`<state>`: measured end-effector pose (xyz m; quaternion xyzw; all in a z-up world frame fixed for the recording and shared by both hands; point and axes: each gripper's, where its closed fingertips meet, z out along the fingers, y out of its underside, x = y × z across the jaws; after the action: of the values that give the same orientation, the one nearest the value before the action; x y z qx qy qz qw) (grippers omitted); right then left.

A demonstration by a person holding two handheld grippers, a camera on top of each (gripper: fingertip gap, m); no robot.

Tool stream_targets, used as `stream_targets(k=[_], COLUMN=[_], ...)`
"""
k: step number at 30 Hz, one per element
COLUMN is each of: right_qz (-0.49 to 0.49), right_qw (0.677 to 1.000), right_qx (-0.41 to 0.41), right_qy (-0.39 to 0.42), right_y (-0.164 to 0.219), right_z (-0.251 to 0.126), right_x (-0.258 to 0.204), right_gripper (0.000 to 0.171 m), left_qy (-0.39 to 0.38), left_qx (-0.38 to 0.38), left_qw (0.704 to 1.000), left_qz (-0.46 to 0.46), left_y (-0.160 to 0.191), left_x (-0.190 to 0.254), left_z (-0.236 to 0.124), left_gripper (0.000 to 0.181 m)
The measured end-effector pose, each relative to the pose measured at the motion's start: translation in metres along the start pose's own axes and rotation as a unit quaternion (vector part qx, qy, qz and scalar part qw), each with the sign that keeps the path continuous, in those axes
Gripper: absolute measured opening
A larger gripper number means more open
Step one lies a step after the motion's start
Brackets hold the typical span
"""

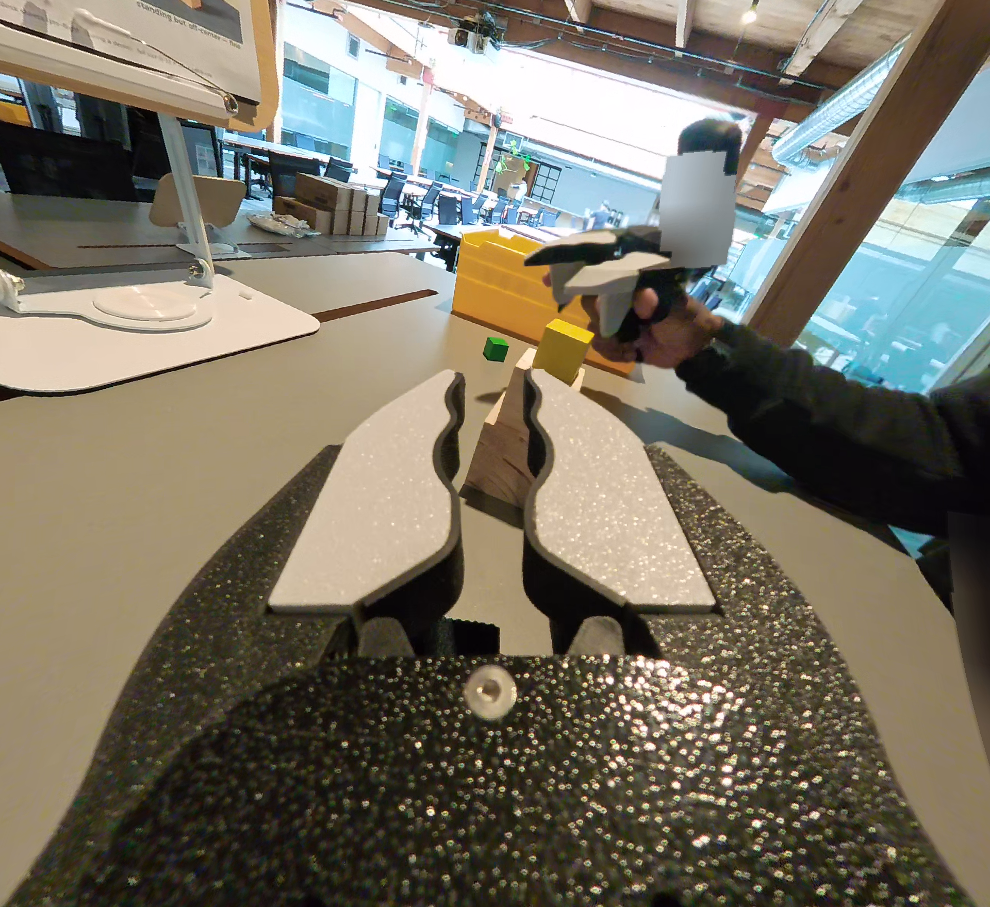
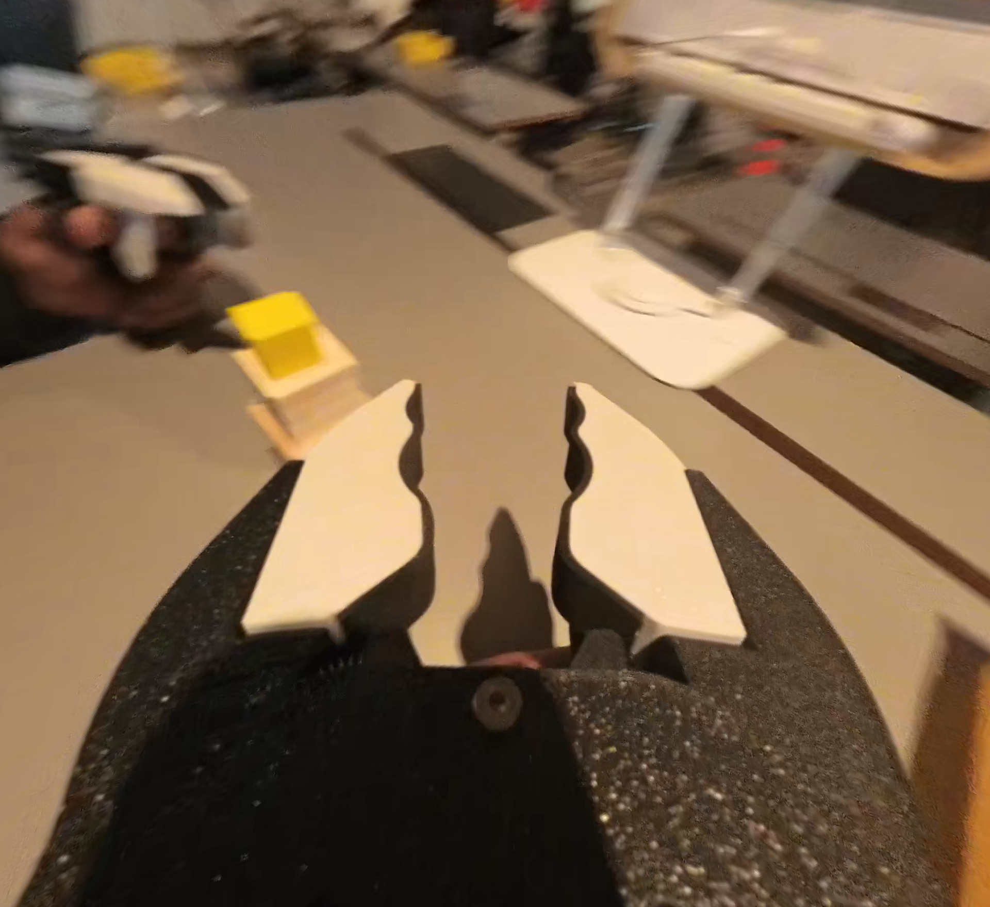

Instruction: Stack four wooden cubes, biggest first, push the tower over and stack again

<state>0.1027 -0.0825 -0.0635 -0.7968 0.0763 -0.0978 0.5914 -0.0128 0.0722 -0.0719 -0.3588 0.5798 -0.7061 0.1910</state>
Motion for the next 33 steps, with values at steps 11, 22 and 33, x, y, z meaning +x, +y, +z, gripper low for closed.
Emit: stream_targets(k=[11, 22, 33], right_qz=[0.108, 0.11, 0.177], right_qw=[0.943, 0.955, 0.957], right_qx=[-0.085, -0.196, -0.2], right_qy=[0.302, 0.194, 0.112], right_y=[0.095, 0.121, 0.127], right_z=[-0.057, -0.02, -0.015], right_x=[0.091, 0.101, 0.091], right_gripper=[0.04, 0.037, 0.022], left_qy=[-0.001, -0.005, 0.0], left_qx=[-0.003, 0.005, -0.009], left_qw=[1.0, 1.0, 1.0], left_qz=[-0.003, 0.006, 0.0], left_y=[0.001, -0.001, 0.002], left_x=[-0.001, 0.0, 0.0], left_z=[0.001, -0.001, 0.002], left_gripper=[0.02, 0.02, 0.02])
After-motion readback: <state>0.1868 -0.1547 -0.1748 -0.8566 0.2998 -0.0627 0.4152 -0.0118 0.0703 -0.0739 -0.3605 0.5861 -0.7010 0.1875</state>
